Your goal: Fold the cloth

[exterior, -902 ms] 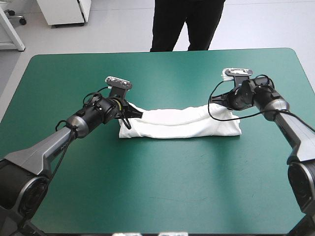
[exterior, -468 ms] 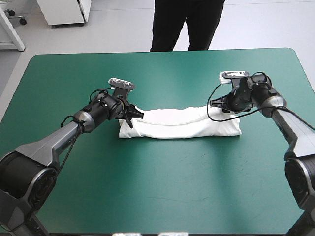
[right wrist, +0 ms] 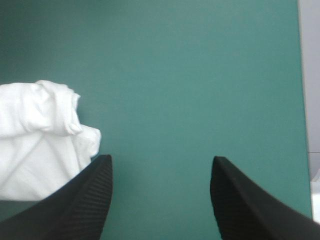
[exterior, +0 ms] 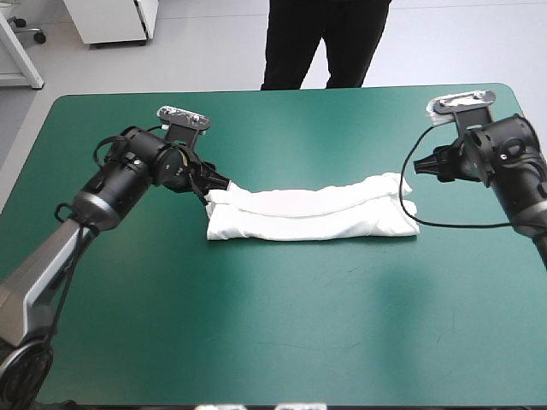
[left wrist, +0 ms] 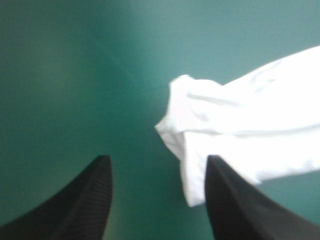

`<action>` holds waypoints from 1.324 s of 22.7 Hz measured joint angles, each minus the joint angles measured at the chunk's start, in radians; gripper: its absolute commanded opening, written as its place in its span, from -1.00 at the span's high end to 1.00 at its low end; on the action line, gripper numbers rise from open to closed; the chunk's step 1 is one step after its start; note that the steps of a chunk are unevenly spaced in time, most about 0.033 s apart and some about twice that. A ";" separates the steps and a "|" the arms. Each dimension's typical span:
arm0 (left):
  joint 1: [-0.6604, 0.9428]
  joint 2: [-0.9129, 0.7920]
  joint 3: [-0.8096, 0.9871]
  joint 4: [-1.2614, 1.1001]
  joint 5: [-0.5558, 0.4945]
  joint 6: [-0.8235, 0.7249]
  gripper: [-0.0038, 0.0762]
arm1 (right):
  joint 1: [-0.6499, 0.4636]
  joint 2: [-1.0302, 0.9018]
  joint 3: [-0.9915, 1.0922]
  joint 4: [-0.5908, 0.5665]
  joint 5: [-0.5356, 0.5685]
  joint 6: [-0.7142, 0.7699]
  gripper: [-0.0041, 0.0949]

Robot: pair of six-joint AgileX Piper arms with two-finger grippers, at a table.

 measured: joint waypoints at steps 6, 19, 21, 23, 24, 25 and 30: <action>-0.001 -0.092 -0.007 -0.355 -0.026 0.287 0.93 | -0.095 -0.124 0.004 -0.029 0.061 0.035 -0.20; -0.153 0.394 -0.206 -0.535 -0.107 0.441 0.93 | -0.406 0.060 0.240 0.855 -0.047 -0.571 -0.20; -0.153 0.461 -0.282 -0.538 -0.080 0.441 0.93 | -0.407 0.101 0.240 0.909 -0.047 -0.631 -0.20; -0.153 0.511 -0.327 -0.543 -0.064 0.440 0.93 | -0.407 0.133 0.240 0.934 -0.046 -0.676 -0.20; -0.154 0.529 -0.342 -0.546 -0.062 0.437 0.93 | -0.407 0.145 0.240 0.938 -0.046 -0.689 -0.20; -0.154 0.551 -0.352 -0.545 -0.060 0.436 0.93 | -0.407 0.161 0.240 0.946 -0.045 -0.704 -0.20; -0.159 0.620 -0.373 -0.553 -0.046 0.426 0.93 | -0.407 0.257 0.240 0.998 -0.045 -0.775 -0.20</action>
